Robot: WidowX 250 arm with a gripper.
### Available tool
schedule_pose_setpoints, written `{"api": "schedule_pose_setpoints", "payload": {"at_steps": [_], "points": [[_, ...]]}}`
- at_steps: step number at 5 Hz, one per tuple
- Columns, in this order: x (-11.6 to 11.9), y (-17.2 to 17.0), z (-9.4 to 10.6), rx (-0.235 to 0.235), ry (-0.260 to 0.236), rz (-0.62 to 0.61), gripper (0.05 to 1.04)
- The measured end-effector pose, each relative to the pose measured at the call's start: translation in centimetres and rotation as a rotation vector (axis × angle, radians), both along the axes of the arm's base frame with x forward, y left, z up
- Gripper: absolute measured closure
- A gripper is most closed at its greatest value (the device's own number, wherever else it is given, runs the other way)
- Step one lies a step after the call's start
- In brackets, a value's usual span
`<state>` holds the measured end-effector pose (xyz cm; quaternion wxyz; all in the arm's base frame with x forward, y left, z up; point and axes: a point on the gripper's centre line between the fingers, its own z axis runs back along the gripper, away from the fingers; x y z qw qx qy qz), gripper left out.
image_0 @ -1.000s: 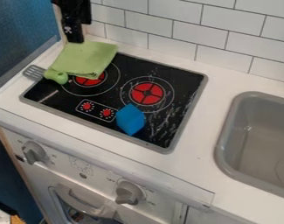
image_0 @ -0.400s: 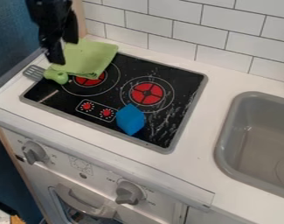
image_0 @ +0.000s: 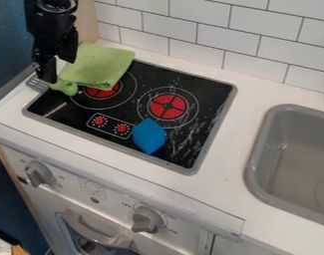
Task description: Move the green spatula from the green cloth to center of the stove
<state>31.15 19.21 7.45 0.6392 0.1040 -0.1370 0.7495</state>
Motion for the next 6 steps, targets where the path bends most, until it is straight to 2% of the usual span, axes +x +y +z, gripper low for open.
{"api": "schedule_pose_setpoints", "payload": {"at_steps": [1,2,3,5,6], "points": [[-0.8,0.3,-1.1,-0.038,0.004,-0.027,0.083],[-1.2,0.7,-2.6,-0.095,0.039,-0.036,0.083],[-1.4,0.5,-3.2,-0.119,0.056,-0.043,0.114],[-0.8,0.6,-4.1,-0.134,0.049,-0.038,0.709],[-0.8,0.5,-4.2,-0.139,0.048,-0.044,0.757]]}}
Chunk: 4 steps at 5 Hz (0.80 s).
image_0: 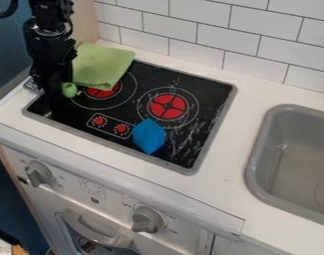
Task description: Move the green spatula from the green cloth to center of the stove
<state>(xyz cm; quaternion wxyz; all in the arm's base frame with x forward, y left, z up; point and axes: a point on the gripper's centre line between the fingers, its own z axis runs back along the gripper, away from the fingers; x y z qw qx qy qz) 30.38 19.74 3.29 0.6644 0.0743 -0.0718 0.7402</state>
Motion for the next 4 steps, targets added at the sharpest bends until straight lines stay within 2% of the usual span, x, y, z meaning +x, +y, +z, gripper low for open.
{"api": "schedule_pose_setpoints", "payload": {"at_steps": [1,2,3,4], "points": [[-0.4,-0.8,0.1,-0.022,-0.011,-0.024,0.757],[-1.1,-2.4,1.1,-0.03,-0.025,-0.08,0.757],[-2.1,-3.6,3.5,-0.017,-0.08,-0.112,0.757],[-4.0,-5.6,4.7,-0.063,-0.088,-0.183,0.757]]}}
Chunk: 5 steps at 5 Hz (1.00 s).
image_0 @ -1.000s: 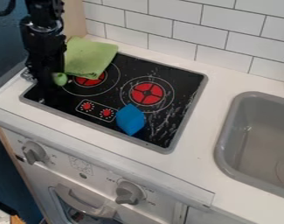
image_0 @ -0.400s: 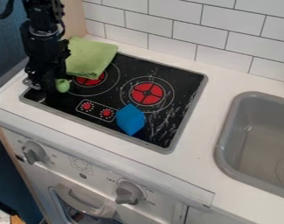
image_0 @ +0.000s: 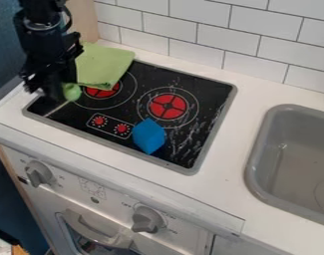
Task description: Move the green spatula from the green cloth to center of the stove
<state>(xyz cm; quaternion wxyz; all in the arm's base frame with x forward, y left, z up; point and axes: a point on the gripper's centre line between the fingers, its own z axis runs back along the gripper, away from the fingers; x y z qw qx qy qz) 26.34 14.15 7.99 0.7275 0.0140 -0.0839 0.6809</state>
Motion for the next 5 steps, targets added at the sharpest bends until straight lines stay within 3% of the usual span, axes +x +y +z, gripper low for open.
{"api": "schedule_pose_setpoints", "payload": {"at_steps": [1,2,4,5], "points": [[-1.9,-3.1,0.0,-0.065,0.042,-0.118,0.757],[-3.7,-5.8,-0.3,-0.099,0.099,-0.209,0.757],[-6.0,-11.4,-2.6,-0.122,0.214,-0.393,0.757],[-6.7,-14.2,-2.0,-0.157,0.19,-0.452,0.757]]}}
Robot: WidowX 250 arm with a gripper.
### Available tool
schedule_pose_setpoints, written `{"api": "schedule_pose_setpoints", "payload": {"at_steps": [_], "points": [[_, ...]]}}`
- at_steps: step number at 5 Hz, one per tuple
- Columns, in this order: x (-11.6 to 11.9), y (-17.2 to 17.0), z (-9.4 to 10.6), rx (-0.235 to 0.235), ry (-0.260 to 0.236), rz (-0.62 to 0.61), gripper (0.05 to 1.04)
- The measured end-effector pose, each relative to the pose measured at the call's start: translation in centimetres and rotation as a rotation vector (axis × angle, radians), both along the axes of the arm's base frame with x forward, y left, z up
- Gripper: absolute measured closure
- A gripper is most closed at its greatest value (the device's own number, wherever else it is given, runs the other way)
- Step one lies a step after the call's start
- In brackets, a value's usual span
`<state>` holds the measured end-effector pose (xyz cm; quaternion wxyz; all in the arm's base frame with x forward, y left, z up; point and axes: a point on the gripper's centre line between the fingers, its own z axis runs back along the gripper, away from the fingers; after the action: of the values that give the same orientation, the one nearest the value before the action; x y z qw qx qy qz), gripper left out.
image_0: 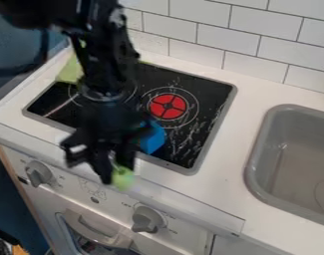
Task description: Move the green spatula from the green cloth to center of the stove
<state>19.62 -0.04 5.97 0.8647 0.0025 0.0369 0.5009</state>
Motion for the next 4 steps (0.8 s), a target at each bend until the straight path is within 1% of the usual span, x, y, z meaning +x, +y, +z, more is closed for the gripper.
{"api": "schedule_pose_setpoints", "payload": {"at_steps": [1,2,3,4], "points": [[-0.2,-1.9,0.1,-0.024,0.001,-0.039,0.757],[0.1,-2.2,0.0,-0.026,-0.007,-0.039,0.757],[1.4,-2.2,-0.6,-0.019,0.004,-0.015,0.757],[2.9,-2.3,-0.6,-0.019,-0.004,0.004,0.757]]}}
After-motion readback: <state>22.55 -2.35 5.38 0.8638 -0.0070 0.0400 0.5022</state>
